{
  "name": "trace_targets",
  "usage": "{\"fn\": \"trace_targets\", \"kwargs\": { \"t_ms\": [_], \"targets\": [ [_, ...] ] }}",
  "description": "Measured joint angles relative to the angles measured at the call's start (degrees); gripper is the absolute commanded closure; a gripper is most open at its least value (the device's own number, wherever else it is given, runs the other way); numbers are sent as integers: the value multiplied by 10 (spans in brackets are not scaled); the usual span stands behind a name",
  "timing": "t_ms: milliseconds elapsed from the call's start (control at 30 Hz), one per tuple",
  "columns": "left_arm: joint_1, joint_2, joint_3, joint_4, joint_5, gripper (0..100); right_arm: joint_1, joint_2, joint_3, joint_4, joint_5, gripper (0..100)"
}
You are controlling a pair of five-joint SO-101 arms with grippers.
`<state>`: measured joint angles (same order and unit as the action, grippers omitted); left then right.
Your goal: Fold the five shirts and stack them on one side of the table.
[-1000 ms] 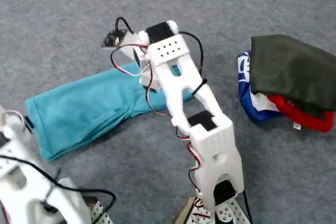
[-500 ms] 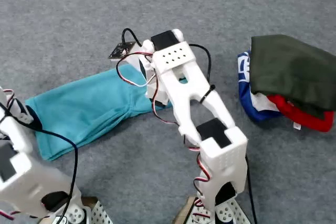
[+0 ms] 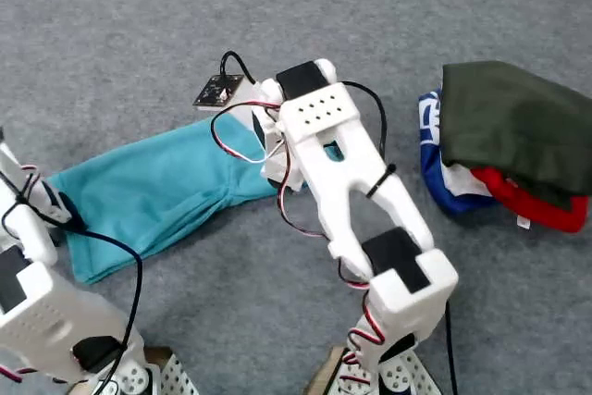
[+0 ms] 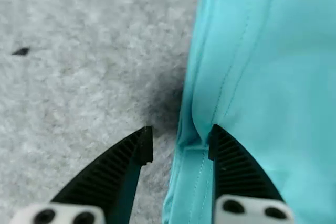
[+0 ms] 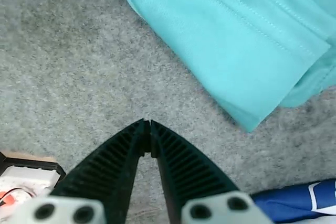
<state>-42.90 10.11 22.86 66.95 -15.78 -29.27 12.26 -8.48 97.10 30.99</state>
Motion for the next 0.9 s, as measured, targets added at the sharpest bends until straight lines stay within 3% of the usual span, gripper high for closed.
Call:
{"fn": "trace_targets", "kwargs": {
  "t_ms": [233, 400, 633, 767, 900],
  "targets": [
    [4, -7, 23, -17, 38, 835, 0, -62, 55, -29, 0, 996],
    [12, -4, 26, -18, 62, 988, 0, -113, 84, -45, 0, 996],
    [23, 17, 24, -5, 62, 980, 8, -163, 98, -57, 0, 996],
    [-23, 24, -18, 36, 56, 981, 59, -177, 102, -69, 0, 996],
    [-103, 35, -99, 111, -6, 981, 122, -198, 135, -90, 0, 996]
  ]
}}
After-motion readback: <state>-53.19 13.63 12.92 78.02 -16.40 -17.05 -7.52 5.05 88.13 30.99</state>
